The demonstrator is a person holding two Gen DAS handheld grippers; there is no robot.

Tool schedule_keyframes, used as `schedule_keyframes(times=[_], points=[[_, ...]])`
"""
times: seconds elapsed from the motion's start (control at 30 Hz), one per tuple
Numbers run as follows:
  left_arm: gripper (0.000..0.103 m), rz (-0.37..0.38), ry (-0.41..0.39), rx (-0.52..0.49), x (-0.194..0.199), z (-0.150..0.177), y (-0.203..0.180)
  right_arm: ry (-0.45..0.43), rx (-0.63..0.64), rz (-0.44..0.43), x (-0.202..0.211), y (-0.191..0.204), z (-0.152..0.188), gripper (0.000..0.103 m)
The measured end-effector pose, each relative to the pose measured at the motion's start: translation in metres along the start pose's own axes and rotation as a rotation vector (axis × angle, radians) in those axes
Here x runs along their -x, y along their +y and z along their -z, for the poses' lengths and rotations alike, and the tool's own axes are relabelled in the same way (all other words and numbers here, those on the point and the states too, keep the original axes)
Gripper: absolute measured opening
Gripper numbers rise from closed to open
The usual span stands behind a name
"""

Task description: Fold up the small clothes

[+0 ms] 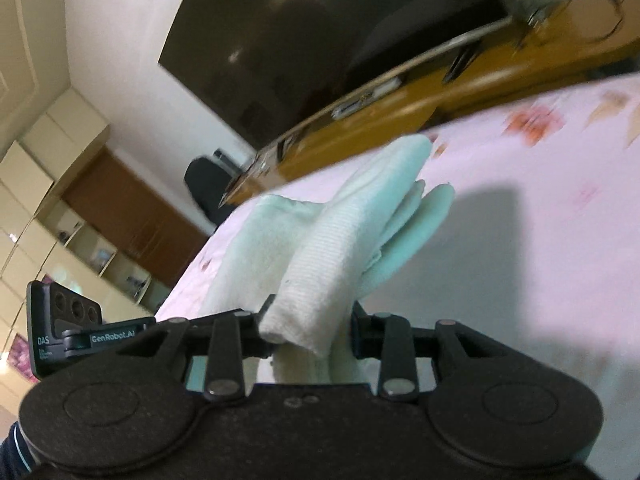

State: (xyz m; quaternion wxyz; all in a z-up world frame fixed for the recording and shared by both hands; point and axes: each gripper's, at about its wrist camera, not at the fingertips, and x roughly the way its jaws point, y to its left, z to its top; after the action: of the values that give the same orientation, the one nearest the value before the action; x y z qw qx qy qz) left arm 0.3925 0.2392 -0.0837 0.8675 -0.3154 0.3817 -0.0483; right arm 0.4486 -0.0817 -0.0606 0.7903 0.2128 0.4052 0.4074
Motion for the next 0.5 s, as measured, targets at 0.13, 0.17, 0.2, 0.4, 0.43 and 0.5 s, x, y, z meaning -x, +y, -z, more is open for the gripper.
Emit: schedule_keyframes(times=[0.13,0.17,0.2,0.4,0.43,0.5], points=[[0.05,-0.016,-0.01,0.073,0.0,0.022,0.045,0.065,-0.043,0.014,-0.028,-0.01,0.023,0.035],[0.051,0.005,-0.024,0.097,0.001,0.024,0.051,0.076,-0.079,0.02,-0.03,-0.019,0.026,0.038],[0.054,0.011,-0.038,0.1,0.003,0.026,0.053,0.08,-0.107,0.02,-0.03,-0.026,0.029,0.039],[0.06,-0.021,-0.12,0.092,0.0,0.009,0.055,0.005,-0.073,0.016,-0.01,-0.027,0.013,0.068],[0.06,-0.021,-0.126,0.103,-0.002,0.005,0.054,-0.007,-0.095,0.002,-0.01,-0.032,0.007,0.068],[0.06,-0.011,-0.141,0.125,-0.009,0.001,0.056,-0.003,-0.139,-0.005,-0.019,-0.039,-0.004,0.068]])
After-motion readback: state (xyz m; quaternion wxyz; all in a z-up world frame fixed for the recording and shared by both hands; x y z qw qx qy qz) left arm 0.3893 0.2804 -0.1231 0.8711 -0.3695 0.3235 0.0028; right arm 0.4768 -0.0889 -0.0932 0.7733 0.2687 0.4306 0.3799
